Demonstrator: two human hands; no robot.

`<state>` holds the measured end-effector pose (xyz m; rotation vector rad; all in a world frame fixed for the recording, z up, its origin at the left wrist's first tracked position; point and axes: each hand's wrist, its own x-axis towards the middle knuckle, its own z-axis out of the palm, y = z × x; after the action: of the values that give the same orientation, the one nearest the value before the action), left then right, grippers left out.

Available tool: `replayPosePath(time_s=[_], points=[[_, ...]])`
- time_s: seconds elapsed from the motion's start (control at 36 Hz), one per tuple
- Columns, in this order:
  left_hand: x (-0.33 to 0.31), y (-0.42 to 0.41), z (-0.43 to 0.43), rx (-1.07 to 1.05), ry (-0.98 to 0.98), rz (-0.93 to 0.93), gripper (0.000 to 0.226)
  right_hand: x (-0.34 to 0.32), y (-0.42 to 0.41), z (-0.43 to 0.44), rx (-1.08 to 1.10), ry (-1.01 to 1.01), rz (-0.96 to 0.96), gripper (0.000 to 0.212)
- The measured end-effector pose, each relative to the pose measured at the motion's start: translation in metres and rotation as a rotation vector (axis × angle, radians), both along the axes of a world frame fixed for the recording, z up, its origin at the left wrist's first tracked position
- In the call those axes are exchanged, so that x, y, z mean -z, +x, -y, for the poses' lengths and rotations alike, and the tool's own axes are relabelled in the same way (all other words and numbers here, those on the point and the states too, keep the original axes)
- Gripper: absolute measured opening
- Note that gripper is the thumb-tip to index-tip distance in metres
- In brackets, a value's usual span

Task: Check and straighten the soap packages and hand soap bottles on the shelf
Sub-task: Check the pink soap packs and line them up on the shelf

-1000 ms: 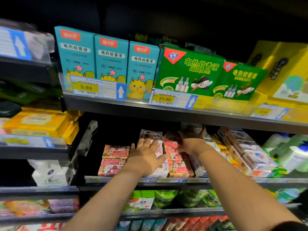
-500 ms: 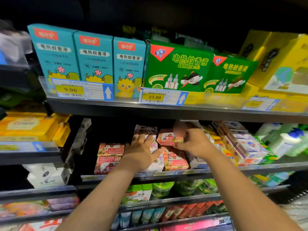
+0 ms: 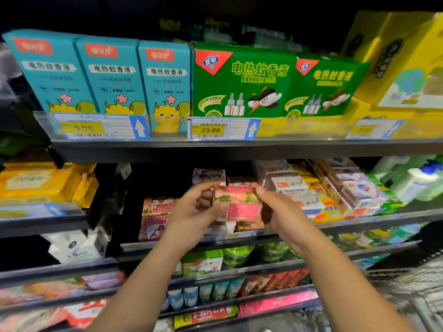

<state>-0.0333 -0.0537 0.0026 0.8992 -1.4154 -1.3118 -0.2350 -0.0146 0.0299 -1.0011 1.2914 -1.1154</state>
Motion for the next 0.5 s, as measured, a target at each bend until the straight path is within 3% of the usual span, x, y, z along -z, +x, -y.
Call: replayPosePath(time_s=[0.08,0.17,0.25,0.36,0.42,0.5], points=[[-0.003,0.003,-0.005,-0.045,0.081,-0.069,0.041,0.008,0.001,-0.006,-0.093,-0.012,-0.087,0.041],[-0.005,0.003,-0.011,-0.038,0.160,-0.112,0.037,0.012,0.005,-0.011,-0.053,-0.036,0.006,0.041],[-0.005,0.009,-0.019,0.040,0.119,0.007,0.055,0.012,0.009,-0.015,-0.007,-0.015,0.104,0.038],[0.002,0.030,-0.019,0.325,0.121,0.076,0.089,0.012,0.010,-0.022,-0.007,0.044,0.181,0.030],[0.002,0.038,-0.018,0.393,-0.008,0.219,0.091,0.011,0.010,-0.024,0.002,0.089,0.215,0.031],[-0.002,0.041,-0.020,0.262,-0.244,0.458,0.072,0.009,0.013,-0.026,-0.006,0.142,0.235,0.036]])
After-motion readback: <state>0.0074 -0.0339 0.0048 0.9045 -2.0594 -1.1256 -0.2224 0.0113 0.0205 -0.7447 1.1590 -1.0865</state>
